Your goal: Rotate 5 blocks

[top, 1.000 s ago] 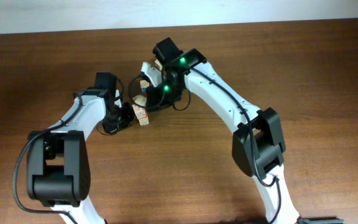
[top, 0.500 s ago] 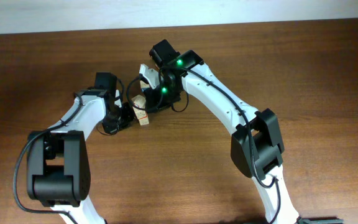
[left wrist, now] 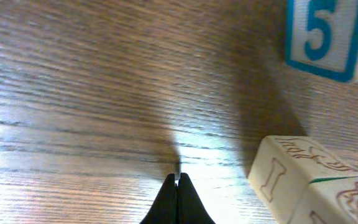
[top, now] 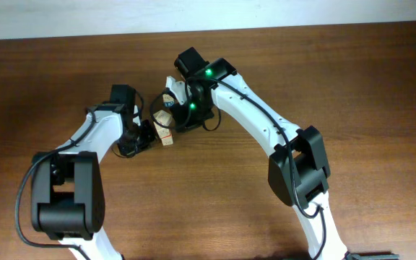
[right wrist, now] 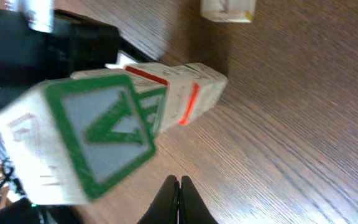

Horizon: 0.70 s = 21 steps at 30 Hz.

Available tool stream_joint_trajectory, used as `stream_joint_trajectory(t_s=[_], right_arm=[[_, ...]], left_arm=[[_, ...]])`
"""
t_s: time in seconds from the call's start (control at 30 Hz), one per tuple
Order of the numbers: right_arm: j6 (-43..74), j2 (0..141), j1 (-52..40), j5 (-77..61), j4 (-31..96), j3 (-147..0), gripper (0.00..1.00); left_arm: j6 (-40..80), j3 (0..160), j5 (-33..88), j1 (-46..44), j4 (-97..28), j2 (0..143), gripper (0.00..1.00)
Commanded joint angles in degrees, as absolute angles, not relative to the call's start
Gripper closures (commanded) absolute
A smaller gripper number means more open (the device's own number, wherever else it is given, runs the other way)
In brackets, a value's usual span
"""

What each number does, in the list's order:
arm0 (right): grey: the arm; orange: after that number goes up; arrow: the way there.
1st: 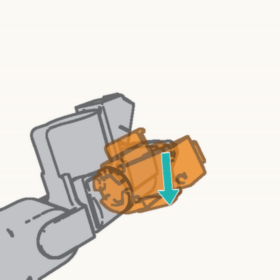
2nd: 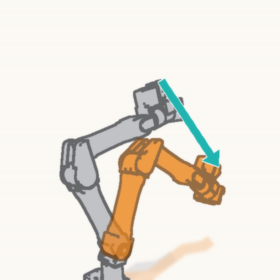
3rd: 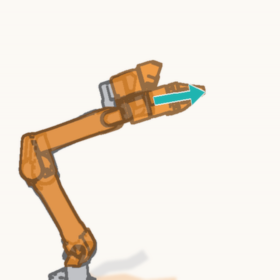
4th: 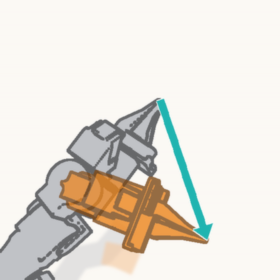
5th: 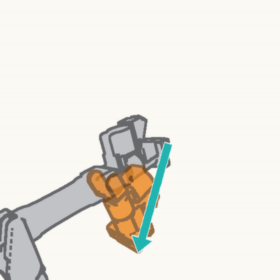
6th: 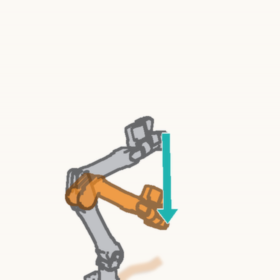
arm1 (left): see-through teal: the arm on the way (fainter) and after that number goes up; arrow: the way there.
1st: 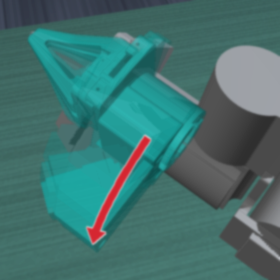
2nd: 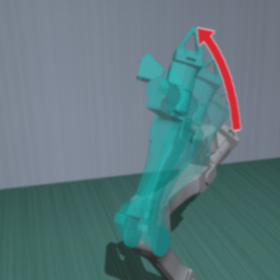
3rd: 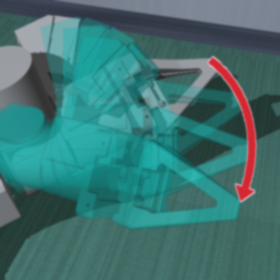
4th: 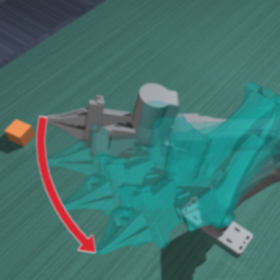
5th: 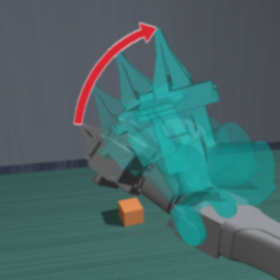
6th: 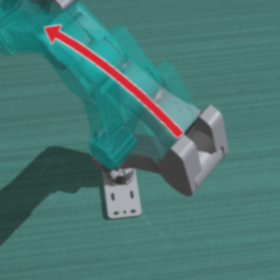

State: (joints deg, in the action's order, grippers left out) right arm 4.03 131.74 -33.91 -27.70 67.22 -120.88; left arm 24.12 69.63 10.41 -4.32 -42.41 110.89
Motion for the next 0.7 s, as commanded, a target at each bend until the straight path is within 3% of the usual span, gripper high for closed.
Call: stream_joint_trajectory(t_s=[0.0,0.27,0.67], right_arm=[[3.5,131.8,-34.0,-21.9,67.7,-123.1,0.96],[3.4,131.8,-34.0,-14.7,64.2,-123.2,0.96],[-0.2,131.8,-33.3,-17.7,62.3,-125.6,0.96]], left_arm=[[24.8,70.2,9.1,-2.5,-42.8,109.7,1.0],[24.8,70.2,9.2,-0.7,-42.8,109.7,1.0],[24.8,70.2,9.2,-0.7,-42.7,109.7,1.0]])
